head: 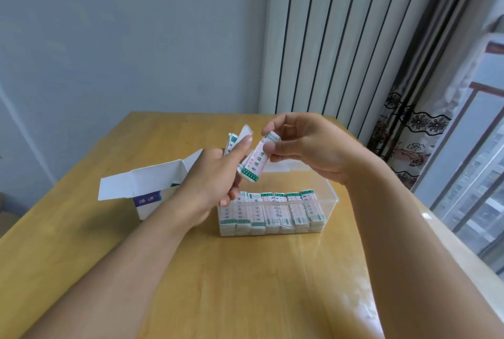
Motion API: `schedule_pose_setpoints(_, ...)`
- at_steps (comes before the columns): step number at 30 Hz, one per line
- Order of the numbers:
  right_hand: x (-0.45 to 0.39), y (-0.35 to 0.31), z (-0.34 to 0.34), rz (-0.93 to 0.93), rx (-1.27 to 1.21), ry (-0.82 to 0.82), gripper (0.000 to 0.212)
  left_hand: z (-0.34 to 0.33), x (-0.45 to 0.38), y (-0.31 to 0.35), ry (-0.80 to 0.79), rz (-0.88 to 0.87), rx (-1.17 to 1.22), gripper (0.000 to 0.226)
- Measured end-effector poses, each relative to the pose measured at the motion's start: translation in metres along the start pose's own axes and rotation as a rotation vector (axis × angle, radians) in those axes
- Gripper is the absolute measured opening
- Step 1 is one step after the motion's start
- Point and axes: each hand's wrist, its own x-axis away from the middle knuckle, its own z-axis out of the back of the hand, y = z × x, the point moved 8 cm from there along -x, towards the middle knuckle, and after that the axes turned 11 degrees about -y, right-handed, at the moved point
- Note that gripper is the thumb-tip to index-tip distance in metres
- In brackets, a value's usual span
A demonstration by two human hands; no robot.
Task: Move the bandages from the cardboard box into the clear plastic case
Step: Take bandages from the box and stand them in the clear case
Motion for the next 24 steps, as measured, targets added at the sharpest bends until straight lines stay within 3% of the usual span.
schedule_pose_setpoints(3, -0.0002, -0.0091, -0.0036, 0.033, 0.048, 0.056, 0.015, -0.0076, 0.0026, -0.001, -0.065, 0.027, 0.136, 0.059)
schedule_pose_setpoints(9, -0.0004, -0.012, -0.0039, 0.039, 0.095, 0.133, 0.016, -0.0065, 0.0062, 0.0001, -0.046, 0.065, 0.351, 0.049)
schedule_pose_setpoints(18, -0.0018, -0.0126, -0.0064, 0.06, 0.075, 0.21, 0.02, -0.0108, 0.0072, 0.0015, -0.065, 0.044, 0.445, 0.043)
schedule_pose_setpoints(24, -0.0027, -0.0117, -0.0062, 0.062, 0.034, 0.199, 0.009, -0.0122, 0.0058, 0.0014, -0.098, 0.039, 0.502, 0.039)
